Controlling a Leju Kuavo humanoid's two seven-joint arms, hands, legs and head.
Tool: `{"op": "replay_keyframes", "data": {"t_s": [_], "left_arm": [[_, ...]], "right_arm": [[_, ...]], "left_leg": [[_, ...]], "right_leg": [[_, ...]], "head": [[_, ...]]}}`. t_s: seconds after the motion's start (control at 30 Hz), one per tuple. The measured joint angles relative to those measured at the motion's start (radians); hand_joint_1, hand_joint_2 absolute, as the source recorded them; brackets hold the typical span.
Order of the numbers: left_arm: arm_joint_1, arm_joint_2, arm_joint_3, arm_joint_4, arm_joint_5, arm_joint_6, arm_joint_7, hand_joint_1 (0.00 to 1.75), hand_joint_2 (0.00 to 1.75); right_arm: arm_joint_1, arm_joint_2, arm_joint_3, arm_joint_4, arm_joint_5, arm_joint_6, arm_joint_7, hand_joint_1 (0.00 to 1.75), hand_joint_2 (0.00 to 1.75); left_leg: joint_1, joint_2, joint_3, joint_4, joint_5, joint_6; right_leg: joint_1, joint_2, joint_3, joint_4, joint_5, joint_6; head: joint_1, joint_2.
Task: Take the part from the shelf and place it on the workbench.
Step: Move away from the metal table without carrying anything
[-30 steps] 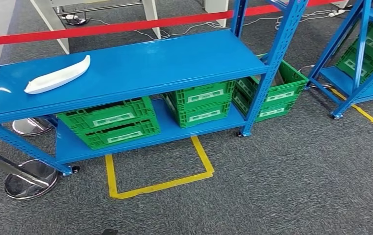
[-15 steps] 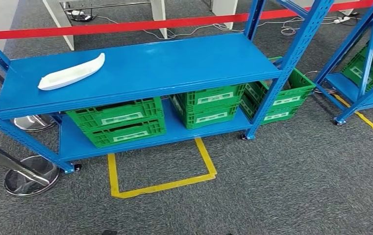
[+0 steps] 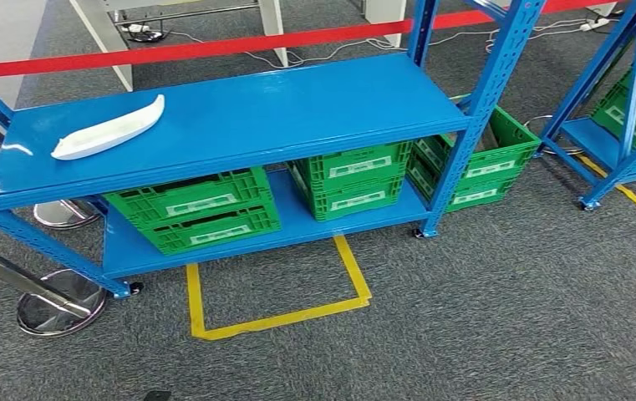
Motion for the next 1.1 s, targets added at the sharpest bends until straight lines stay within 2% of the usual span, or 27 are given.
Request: {"op": "replay_keyframes", "data": {"t_s": [0.03,0.07,0.1,0.17,0.2,0.23,0.27,0.37,0.43,0.47,0.53,0.57,0.6,0.63,0.67,0.7,0.73,0.77,0.83,0.87,1.0,1.1], "left_arm": [[0.010,0.004,-0.017,0.000,0.020,-0.006,0.001,0.00,0.00],[0.022,0.007,-0.034,0.000,0.040,-0.012,0.002,0.00,0.00],[0.035,0.011,-0.050,0.000,0.059,-0.017,0.004,0.00,0.00],[0.059,0.018,-0.082,0.000,0.095,-0.027,0.007,0.00,0.00],[0.069,0.024,-0.098,0.000,0.113,-0.033,0.008,0.00,0.00],[0.077,0.028,-0.115,0.000,0.133,-0.038,0.009,0.00,0.00],[0.084,0.032,-0.131,0.001,0.152,-0.043,0.010,0.00,0.00],[0.101,0.044,-0.183,0.001,0.209,-0.059,0.012,0.00,0.00],[0.108,0.053,-0.217,-0.001,0.247,-0.069,0.012,0.00,0.00],[0.109,0.058,-0.234,-0.004,0.266,-0.074,0.012,0.00,0.00],[0.104,0.068,-0.268,-0.016,0.305,-0.085,0.012,0.00,0.00],[0.102,0.072,-0.285,-0.025,0.324,-0.091,0.012,0.00,0.00],[0.098,0.076,-0.301,-0.035,0.342,-0.097,0.012,0.00,0.00],[0.094,0.079,-0.317,-0.046,0.360,-0.102,0.012,0.00,0.00],[0.090,0.083,-0.332,-0.059,0.377,-0.107,0.012,0.00,0.00],[0.086,0.088,-0.347,-0.071,0.395,-0.111,0.012,0.00,0.00],[0.082,0.095,-0.364,-0.084,0.414,-0.117,0.012,0.00,0.00],[0.079,0.104,-0.381,-0.095,0.433,-0.122,0.012,0.00,0.00],[0.078,0.119,-0.418,-0.110,0.472,-0.133,0.013,0.00,0.00],[0.081,0.126,-0.436,-0.113,0.492,-0.138,0.014,0.00,0.00],[0.102,0.139,-0.495,-0.116,0.556,-0.157,0.015,0.00,0.00],[0.105,0.141,-0.501,-0.116,0.562,-0.158,0.015,0.00,0.00]], "right_arm": [[0.003,-0.004,0.010,-0.006,-0.025,0.001,-0.003,0.00,0.00],[0.006,-0.007,0.019,-0.013,-0.049,0.001,-0.005,0.00,0.00],[0.008,-0.011,0.028,-0.022,-0.073,0.002,-0.007,0.00,0.00],[0.009,-0.018,0.045,-0.043,-0.118,0.004,-0.013,0.00,0.00],[0.010,-0.022,0.053,-0.052,-0.140,0.006,-0.016,0.00,0.00],[0.009,-0.027,0.062,-0.062,-0.164,0.008,-0.020,0.00,0.00],[0.008,-0.032,0.070,-0.071,-0.188,0.012,-0.024,0.00,0.00],[0.008,-0.043,0.097,-0.091,-0.257,0.019,-0.034,0.00,0.00],[0.017,-0.051,0.114,-0.098,-0.306,0.021,-0.040,0.00,0.00],[0.024,-0.056,0.123,-0.100,-0.331,0.024,-0.044,0.00,0.00],[0.044,-0.063,0.140,-0.100,-0.379,0.030,-0.050,0.00,0.87],[0.057,-0.067,0.149,-0.098,-0.404,0.033,-0.053,0.00,1.31],[0.071,-0.071,0.156,-0.096,-0.426,0.035,-0.055,0.00,1.75],[0.084,-0.075,0.165,-0.093,-0.449,0.037,-0.058,0.00,1.75],[0.098,-0.080,0.172,-0.089,-0.471,0.038,-0.060,0.00,1.75],[0.109,-0.082,0.181,-0.085,-0.493,0.039,-0.063,0.00,1.75],[0.119,-0.085,0.191,-0.081,-0.517,0.042,-0.067,0.00,1.75],[0.128,-0.087,0.200,-0.078,-0.540,0.045,-0.071,0.00,1.75],[0.142,-0.090,0.220,-0.075,-0.589,0.050,-0.078,0.00,1.75],[0.147,-0.093,0.230,-0.075,-0.614,0.052,-0.081,0.00,1.75],[0.149,-0.104,0.261,-0.082,-0.691,0.056,-0.094,0.00,1.75],[0.149,-0.105,0.263,-0.083,-0.698,0.057,-0.095,0.00,1.75]], "left_leg": [[0.001,0.000,-0.028,0.058,-0.018,-0.001],[0.001,0.000,-0.044,0.089,-0.018,0.001],[0.000,0.000,-0.042,0.080,0.003,0.004],[-0.002,0.000,0.003,-0.032,0.080,0.017],[-0.005,0.001,0.028,-0.090,0.108,0.024],[-0.007,0.002,0.048,-0.136,0.121,0.031],[-0.009,0.003,0.058,-0.162,0.120,0.035],[-0.007,0.003,0.070,-0.192,0.109,0.040],[-0.001,0.004,0.081,-0.210,0.112,0.045],[0.001,0.004,0.084,-0.215,0.113,0.047],[0.001,0.005,0.085,-0.215,0.111,0.050],[0.000,0.004,0.086,-0.215,0.110,0.051],[0.001,0.004,0.088,-0.215,0.108,0.050],[0.002,0.002,0.091,-0.214,0.106,0.048],[0.003,0.001,0.095,-0.213,0.103,0.044],[-0.001,0.000,0.097,-0.209,0.099,0.040],[-0.005,0.000,0.097,-0.203,0.092,0.042],[-0.010,-0.001,0.096,-0.197,0.089,0.047],[-0.015,-0.001,0.095,-0.193,0.087,0.063],[-0.016,-0.001,0.097,-0.195,0.090,0.066],[-0.014,-0.001,0.100,-0.200,0.091,0.066],[-0.014,-0.001,0.100,-0.201,0.092,0.066]], "right_leg": [[0.001,-0.002,0.002,0.000,-0.002,-0.003],[0.002,-0.003,0.006,0.000,-0.005,-0.005],[0.002,-0.003,0.010,0.000,-0.007,-0.007],[0.004,-0.001,0.020,0.000,-0.015,-0.007],[0.006,-0.001,0.022,-0.001,-0.019,-0.006],[0.008,-0.002,0.021,-0.001,-0.022,-0.003],[0.010,-0.003,0.017,-0.001,-0.024,0.000],[0.011,-0.006,0.018,-0.006,-0.028,0.013],[0.011,0.001,0.003,0.033,-0.057,0.021],[0.009,0.005,-0.025,0.086,-0.086,0.024],[0.008,0.010,-0.104,0.221,-0.138,0.029],[0.007,0.010,-0.133,0.264,-0.143,0.031],[0.007,0.010,-0.143,0.267,-0.125,0.032],[0.007,0.010,-0.132,0.227,-0.087,0.033],[0.005,0.010,-0.105,0.158,-0.042,0.034],[0.004,0.011,-0.078,0.093,-0.011,0.037],[0.001,0.011,-0.055,0.044,0.012,0.037],[-0.001,0.012,-0.043,0.019,0.020,0.033],[-0.003,0.014,-0.037,0.015,0.021,0.022],[-0.002,0.014,-0.036,0.014,0.020,0.018],[0.001,0.014,-0.035,0.014,0.019,0.016],[0.001,0.014,-0.035,0.014,0.018,0.016]], "head": [[0.000,0.000],[0.000,0.000],[0.000,0.000],[0.000,0.000],[0.001,0.000],[0.001,0.000],[0.002,0.000],[0.003,0.000],[0.005,0.000],[0.006,0.000],[0.007,0.000],[0.007,0.000],[0.007,0.000],[0.007,0.000],[0.008,0.000],[0.008,0.000],[0.008,0.000],[0.007,0.000],[0.001,0.000],[-0.001,0.000],[-0.001,0.000],[-0.001,0.000]]}}
